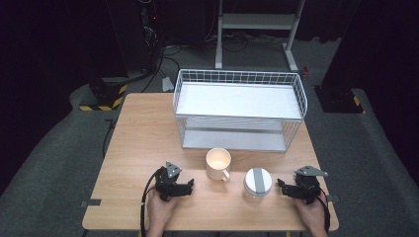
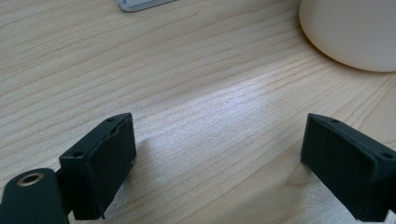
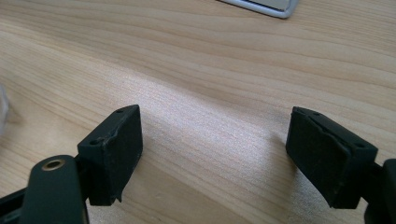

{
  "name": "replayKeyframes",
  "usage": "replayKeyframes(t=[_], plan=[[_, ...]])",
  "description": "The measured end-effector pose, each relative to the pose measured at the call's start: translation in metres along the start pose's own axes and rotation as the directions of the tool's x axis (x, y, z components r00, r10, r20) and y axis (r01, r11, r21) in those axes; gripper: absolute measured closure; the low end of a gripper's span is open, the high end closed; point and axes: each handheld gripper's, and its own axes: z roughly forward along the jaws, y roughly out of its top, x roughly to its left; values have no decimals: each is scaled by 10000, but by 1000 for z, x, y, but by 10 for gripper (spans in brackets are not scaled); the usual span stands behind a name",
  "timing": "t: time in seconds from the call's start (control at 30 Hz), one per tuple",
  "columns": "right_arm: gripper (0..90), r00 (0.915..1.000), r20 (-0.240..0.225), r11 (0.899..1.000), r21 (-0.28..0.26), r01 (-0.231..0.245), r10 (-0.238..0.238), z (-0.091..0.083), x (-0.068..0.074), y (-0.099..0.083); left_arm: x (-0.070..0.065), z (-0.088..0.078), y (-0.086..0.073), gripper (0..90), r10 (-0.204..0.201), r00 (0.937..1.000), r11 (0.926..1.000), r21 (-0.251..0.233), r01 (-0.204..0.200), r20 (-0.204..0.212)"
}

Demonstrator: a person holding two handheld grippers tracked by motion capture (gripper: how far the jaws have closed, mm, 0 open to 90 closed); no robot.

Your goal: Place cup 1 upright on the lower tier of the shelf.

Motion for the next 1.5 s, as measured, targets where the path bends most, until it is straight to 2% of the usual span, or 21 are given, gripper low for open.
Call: replayKeyframes(t=[0.53, 0.7, 0.8, 0.87, 0.97, 1.5], plan=[[187, 10000, 20, 10000, 6, -26, 26, 0, 0, 0, 0, -1, 0, 138, -86, 9999, 9999, -53, 85, -93], [144, 10000, -85, 9999, 101, -19, 20, -1, 1, -1, 0, -1, 0, 140, -103, 9999, 9999, -48, 102, -91], [143, 9999, -115, 10000, -12, 60, -60, -3, 0, -3, 0, -1, 0, 143, -135, 9999, 9999, -57, 134, -96], [145, 9998, -170, 9993, -333, -149, 143, -7, -2, -5, 1, -1, 0, 144, -118, 9999, 9999, -72, 117, -107], [145, 9996, -255, 9989, -463, -119, 107, -10, -1, -7, 0, -1, 0, 144, -142, 9998, 9999, -85, 141, -109], [139, 9923, -1061, 9956, -754, 556, -635, -29, 19, -18, 1, -1, 0, 146, -131, 9998, 9999, -92, 130, -128]])
